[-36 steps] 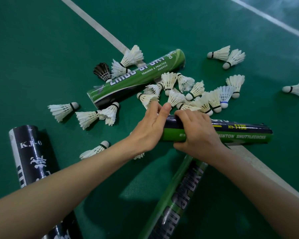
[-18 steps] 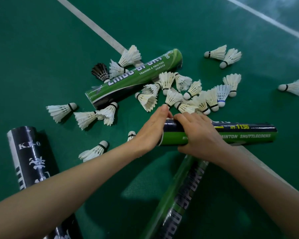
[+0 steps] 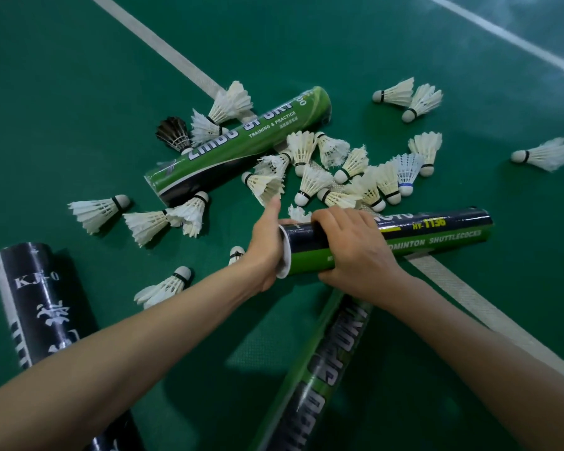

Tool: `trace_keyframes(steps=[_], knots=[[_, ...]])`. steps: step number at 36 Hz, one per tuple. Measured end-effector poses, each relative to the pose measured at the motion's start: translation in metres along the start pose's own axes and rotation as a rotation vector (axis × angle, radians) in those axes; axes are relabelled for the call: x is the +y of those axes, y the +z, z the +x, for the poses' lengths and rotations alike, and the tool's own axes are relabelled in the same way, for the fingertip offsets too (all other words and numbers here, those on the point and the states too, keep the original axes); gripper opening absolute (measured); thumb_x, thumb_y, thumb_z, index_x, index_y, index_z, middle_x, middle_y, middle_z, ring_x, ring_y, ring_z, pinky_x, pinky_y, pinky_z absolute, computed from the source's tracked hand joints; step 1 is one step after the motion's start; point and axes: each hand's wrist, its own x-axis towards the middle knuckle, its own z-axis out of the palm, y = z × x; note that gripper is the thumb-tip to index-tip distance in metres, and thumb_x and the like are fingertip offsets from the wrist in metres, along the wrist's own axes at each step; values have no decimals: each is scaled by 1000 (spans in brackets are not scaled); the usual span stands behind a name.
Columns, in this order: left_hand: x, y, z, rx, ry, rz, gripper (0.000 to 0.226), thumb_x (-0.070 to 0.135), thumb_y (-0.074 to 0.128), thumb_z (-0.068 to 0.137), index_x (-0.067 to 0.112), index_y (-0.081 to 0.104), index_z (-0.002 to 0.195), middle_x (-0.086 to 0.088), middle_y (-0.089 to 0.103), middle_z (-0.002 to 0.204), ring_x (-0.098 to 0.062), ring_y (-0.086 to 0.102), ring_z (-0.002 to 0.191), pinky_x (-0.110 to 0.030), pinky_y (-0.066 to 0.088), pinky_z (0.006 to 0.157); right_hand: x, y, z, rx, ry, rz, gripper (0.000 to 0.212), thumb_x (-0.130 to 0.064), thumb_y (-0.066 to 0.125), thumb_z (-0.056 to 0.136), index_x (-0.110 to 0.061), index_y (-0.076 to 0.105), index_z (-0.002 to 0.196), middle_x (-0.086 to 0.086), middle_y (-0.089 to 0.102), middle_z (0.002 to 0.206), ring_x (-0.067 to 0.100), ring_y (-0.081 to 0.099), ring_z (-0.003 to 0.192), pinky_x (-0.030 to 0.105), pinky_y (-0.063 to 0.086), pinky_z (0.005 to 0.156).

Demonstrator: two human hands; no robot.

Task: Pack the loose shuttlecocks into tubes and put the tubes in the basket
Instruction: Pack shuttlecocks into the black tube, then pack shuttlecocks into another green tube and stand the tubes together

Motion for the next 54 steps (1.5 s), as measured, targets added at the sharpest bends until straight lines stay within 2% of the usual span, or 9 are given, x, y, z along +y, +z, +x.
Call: trace_keyframes(steps=[7,14,25,28,33,36,41,45,54], knots=[[-20,14,-5,-338,90,567,42,52,41,96,15,59,98,-11,65,90,-24,63,81,-37,51,74,47,-14,-33,-135,-73,44,72,-43,78,63,-23,46,124,-1,53,118,23,42,118,50,27,106],[-34,44,-8,-419,241,762,47,50,73,74,22,59,108,1,65,93,-18,63,94,-33,47,85,86,-48,-61,-516,194,300,96,-55,79,62,-48,24,140,-17,7,156,10,-16,144,58,-11,114],[-38,76,-23,-425,389,1016,57,57,22,97,20,61,116,-1,63,118,-16,56,109,-31,41,91,101,-57,-80,-544,226,12,78,-24,75,69,-33,33,134,-8,35,137,17,20,136,63,8,112],[-46,57,-7,-234,492,1296,46,49,38,96,16,51,125,-5,53,125,-20,50,111,-40,43,97,98,-46,-89,-563,175,-40,76,-25,75,71,-34,33,133,-8,34,138,17,18,137,69,5,110],[-62,20,3,-363,50,1409,100,46,80,69,22,16,142,-7,56,123,-21,61,100,-39,51,91,95,-22,-101,-725,161,145,82,-40,81,66,-33,38,136,-6,42,136,18,27,134,58,17,113],[-76,16,1,-335,58,1426,96,44,81,68,23,17,136,-4,58,117,-20,62,95,-37,53,86,106,-19,-102,-597,197,270,64,-49,74,73,-33,49,130,-4,49,129,16,40,124,47,31,108],[-76,35,3,-262,343,1456,82,61,72,69,26,29,129,5,60,111,-15,64,85,-39,56,79,125,-4,-102,-343,619,45,51,-39,60,89,-22,43,133,5,21,152,25,3,145,63,9,113],[-69,69,14,-262,461,1318,76,53,69,78,20,33,135,-3,55,127,-20,59,104,-40,50,91,128,14,-107,-93,923,284,60,-32,62,89,-14,34,138,10,4,156,27,-8,145,64,18,111],[-78,79,19,-328,367,1369,84,47,67,83,15,22,146,-9,44,140,-23,48,122,-33,40,99,77,21,-105,-96,865,273,48,-11,50,89,-14,37,135,4,4,157,24,-3,145,53,18,114]])
